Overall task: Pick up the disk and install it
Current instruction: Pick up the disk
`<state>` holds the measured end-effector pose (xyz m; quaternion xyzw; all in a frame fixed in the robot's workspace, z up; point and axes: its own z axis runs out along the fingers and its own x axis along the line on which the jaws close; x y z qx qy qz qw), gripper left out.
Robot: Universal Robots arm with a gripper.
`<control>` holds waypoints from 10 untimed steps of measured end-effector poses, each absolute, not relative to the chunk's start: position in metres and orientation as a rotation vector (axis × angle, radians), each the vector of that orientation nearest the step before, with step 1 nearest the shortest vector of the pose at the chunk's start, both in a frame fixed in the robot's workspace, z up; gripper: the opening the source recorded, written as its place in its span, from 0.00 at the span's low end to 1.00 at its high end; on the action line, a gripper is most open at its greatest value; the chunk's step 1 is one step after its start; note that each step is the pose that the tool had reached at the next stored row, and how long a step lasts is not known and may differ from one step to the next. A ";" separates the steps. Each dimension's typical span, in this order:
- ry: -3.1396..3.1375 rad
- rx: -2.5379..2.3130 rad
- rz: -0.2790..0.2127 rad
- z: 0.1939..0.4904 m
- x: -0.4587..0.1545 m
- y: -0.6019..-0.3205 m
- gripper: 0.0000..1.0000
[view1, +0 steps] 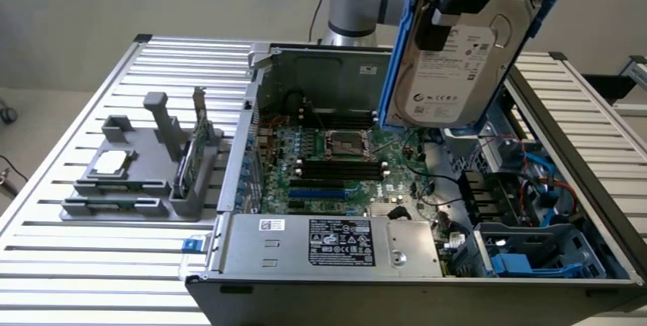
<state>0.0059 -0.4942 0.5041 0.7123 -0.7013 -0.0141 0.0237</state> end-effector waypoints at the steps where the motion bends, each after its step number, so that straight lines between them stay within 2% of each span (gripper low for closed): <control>1: -2.172 2.206 -0.046 0.504 0.006 -0.496 0.33; 10: -2.182 2.217 -0.071 0.508 0.015 -0.517 0.33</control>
